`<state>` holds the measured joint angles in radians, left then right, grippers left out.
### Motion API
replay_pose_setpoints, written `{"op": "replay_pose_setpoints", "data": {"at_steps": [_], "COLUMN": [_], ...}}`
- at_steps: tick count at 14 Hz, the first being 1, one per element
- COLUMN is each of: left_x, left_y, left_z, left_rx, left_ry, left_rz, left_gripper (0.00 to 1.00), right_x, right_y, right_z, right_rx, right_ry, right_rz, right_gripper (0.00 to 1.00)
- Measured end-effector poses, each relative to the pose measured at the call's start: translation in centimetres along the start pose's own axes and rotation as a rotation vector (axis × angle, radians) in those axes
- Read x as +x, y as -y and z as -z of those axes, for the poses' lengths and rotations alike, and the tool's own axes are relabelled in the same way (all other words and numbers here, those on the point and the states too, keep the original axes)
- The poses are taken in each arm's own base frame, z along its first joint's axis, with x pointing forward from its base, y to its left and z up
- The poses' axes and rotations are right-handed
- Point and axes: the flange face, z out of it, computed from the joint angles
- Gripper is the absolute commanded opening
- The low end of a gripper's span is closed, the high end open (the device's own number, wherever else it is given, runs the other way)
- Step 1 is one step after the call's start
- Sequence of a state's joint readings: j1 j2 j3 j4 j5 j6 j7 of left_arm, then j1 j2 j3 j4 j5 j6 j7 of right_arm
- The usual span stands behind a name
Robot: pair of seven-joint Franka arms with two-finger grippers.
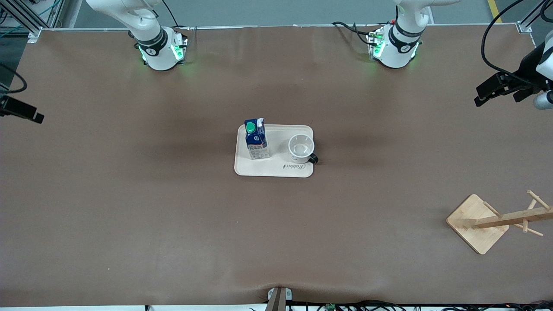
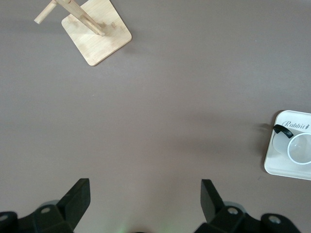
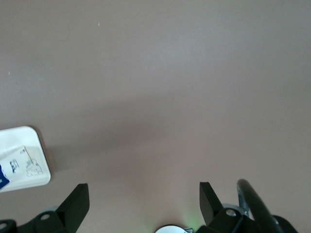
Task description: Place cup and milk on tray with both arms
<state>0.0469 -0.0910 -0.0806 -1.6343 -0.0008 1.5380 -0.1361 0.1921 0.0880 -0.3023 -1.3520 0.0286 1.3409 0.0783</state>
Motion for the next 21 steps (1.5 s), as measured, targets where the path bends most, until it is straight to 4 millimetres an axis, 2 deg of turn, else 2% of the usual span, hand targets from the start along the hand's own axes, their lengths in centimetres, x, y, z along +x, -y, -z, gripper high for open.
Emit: {"op": "replay_pose_setpoints", "data": {"at_steps": [2, 4, 8, 21], "left_x": [0.0, 0.0, -0.1, -0.1], "left_y": [-0.1, -0.1, -0.1, -0.3], "left_z": [0.1, 0.1, 0.5, 0.6], "left_rx": [0.0, 0.0, -0.001, -0.001], "left_ry": [-0.002, -0.002, -0.01, -0.012], "left_rz": [-0.001, -0.001, -0.003, -0.007], "left_gripper": [1.0, 1.0, 1.0, 1.0], "right_x": [-3.0, -4.4, -4.2, -3.5], "right_y": [0.0, -0.5, -0.4, 1.3], "right_z": [0.8, 0.5, -0.5, -0.4], "right_rx": [0.015, 0.035, 0.038, 0.015], "right_ry": [-0.037, -0.074, -0.081, -0.125], "right_rz": [0.029, 0.037, 0.042, 0.056], "right_gripper": [1.0, 1.0, 1.0, 1.0]}}
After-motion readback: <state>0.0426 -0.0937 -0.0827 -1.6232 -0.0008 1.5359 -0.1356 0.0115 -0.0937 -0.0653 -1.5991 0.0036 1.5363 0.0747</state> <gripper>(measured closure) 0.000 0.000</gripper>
